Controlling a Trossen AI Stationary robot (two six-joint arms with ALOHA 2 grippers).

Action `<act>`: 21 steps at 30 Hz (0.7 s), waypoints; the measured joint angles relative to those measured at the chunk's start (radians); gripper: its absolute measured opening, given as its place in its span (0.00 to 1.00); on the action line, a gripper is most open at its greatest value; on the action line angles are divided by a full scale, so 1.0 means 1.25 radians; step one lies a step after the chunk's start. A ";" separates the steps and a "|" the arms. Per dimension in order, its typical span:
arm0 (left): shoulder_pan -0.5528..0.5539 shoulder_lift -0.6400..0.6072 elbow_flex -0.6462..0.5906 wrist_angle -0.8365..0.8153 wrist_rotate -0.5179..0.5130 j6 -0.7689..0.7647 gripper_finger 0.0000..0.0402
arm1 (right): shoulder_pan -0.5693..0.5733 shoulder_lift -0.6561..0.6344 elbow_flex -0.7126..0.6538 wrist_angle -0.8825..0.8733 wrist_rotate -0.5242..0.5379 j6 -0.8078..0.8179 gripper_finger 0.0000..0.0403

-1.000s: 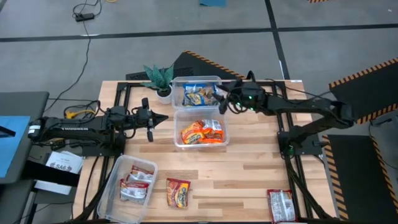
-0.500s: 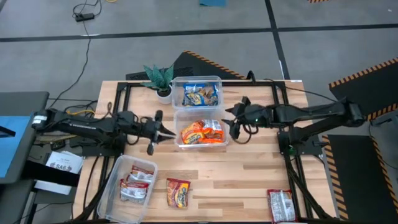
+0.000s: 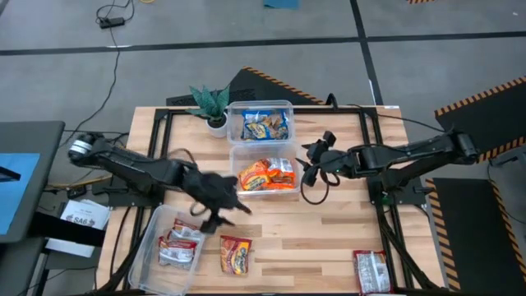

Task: Sort Maruchan noodles
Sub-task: Put the red noodle pack into the bottom transparent bin

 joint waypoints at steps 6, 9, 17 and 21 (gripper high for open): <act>-0.096 0.181 0.110 -0.070 0.008 0.007 0.65 | -0.013 0.000 0.000 -0.001 0.000 0.000 0.63; -0.129 0.268 0.147 -0.086 0.006 0.050 0.65 | -0.023 0.000 0.000 -0.002 0.000 0.000 0.63; -0.152 0.419 0.193 -0.160 -0.035 0.081 0.65 | -0.054 0.000 0.000 -0.002 -0.001 -0.001 0.63; -0.146 0.434 0.189 -0.143 0.019 0.081 0.65 | -0.065 0.002 0.000 -0.002 -0.002 -0.001 0.63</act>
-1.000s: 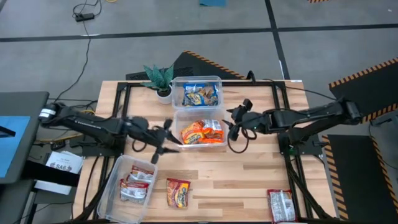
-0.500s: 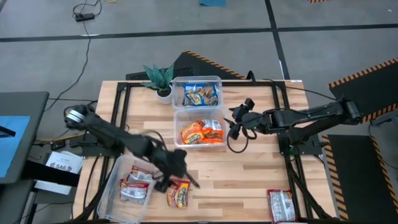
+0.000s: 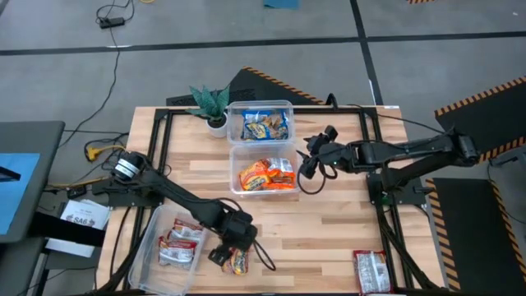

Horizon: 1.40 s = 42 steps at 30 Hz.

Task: Sort Maruchan noodles
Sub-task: Put the red noodle pack into the bottom transparent bin

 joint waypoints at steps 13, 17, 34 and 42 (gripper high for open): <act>0.026 0.001 -0.028 0.036 0.001 0.074 0.62 | -0.009 0.000 0.000 0.005 -0.002 0.001 0.63; 0.033 0.032 -0.027 0.022 0.024 0.079 0.62 | -0.009 0.000 0.000 0.005 -0.002 0.001 0.63; 0.044 0.059 -0.027 0.025 0.072 0.117 0.07 | -0.009 0.000 0.001 0.007 -0.002 0.001 0.63; 0.062 0.007 -0.014 -0.053 0.000 0.116 0.00 | -0.009 0.000 0.001 0.009 -0.002 0.001 0.63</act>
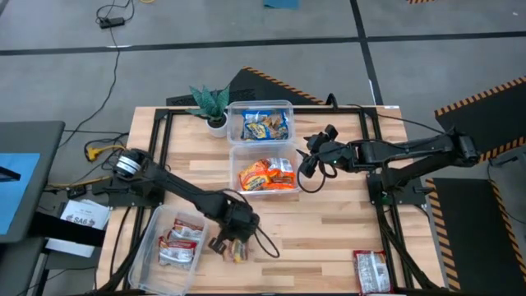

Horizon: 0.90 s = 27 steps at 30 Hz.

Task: Sort Maruchan noodles
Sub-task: Put the red noodle pack into the bottom transparent bin

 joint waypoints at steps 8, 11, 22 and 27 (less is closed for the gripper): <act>0.016 -0.168 0.009 -0.005 -0.004 -0.034 0.00 | 0.000 0.000 0.000 0.000 0.000 0.000 0.63; 0.014 -0.254 0.009 -0.022 -0.025 -0.079 0.00 | 0.000 0.000 0.000 -0.002 0.000 0.000 0.63; -0.098 -0.532 0.011 -0.226 -0.080 -0.534 0.00 | 0.000 0.000 0.000 0.000 0.000 0.000 0.63; -0.216 -0.559 0.011 -0.397 -0.109 -0.790 0.00 | 0.000 0.000 0.000 0.000 0.000 0.000 0.63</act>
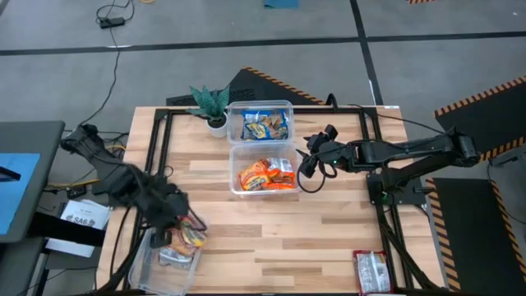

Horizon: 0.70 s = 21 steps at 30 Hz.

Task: Sort Maruchan noodles
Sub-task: Put the red noodle pack into the bottom transparent bin

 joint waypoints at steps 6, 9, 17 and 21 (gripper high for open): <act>-0.092 0.019 0.000 -0.058 -0.149 -0.172 0.00 | 0.000 0.000 0.000 0.000 0.000 0.000 0.63; -0.102 0.028 0.000 -0.076 -0.169 -0.228 0.02 | 0.000 0.000 0.000 0.001 0.000 0.000 0.63; -0.102 0.054 0.000 -0.216 -0.164 -0.360 0.20 | 0.000 0.000 0.000 0.001 0.000 0.000 0.63; -0.102 0.052 0.000 -0.225 -0.171 -0.376 0.32 | 0.000 0.000 0.000 0.001 0.000 0.000 0.63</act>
